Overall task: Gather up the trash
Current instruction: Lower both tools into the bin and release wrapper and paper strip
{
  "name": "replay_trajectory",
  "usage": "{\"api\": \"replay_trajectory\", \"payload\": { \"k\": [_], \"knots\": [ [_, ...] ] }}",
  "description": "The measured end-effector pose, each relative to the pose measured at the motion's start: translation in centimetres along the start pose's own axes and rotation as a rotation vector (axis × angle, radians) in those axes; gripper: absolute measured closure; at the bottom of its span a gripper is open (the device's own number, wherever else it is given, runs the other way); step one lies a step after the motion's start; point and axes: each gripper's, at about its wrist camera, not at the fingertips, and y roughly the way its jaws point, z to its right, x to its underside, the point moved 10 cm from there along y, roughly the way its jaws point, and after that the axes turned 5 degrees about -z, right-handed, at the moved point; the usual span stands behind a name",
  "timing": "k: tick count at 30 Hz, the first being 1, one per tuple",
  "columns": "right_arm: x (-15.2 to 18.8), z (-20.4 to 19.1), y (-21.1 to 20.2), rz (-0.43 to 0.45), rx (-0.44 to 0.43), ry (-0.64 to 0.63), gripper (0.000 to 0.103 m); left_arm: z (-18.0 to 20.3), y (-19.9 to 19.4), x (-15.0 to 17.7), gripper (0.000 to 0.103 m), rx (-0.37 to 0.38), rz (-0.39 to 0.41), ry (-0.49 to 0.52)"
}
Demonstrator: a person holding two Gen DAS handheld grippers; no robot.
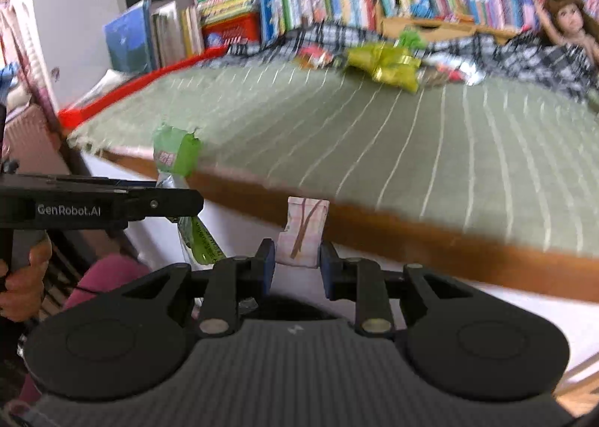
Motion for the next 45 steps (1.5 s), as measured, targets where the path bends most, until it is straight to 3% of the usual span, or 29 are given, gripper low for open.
{"api": "replay_trajectory", "payload": {
  "k": [10, 18, 30, 45],
  "knots": [
    [5.3, 0.0, 3.7, -0.160, -0.011, 0.054, 0.072, -1.8, 4.0, 6.8, 0.067, -0.095, -0.259, 0.012],
    [6.8, -0.1, 5.2, -0.234, -0.019, 0.061, 0.072, -2.8, 6.1, 10.3, 0.067, -0.086, -0.395, 0.018],
    [6.8, -0.7, 6.6, -0.284, -0.014, 0.041, 0.071, -3.0, 7.5, 11.4, 0.066, -0.097, -0.446, 0.019],
    [6.8, -0.5, 6.8, -0.287, -0.008, 0.048, 0.069, -2.5, 8.5, 11.2, 0.065, -0.092, -0.445, 0.029]
  ]
}}
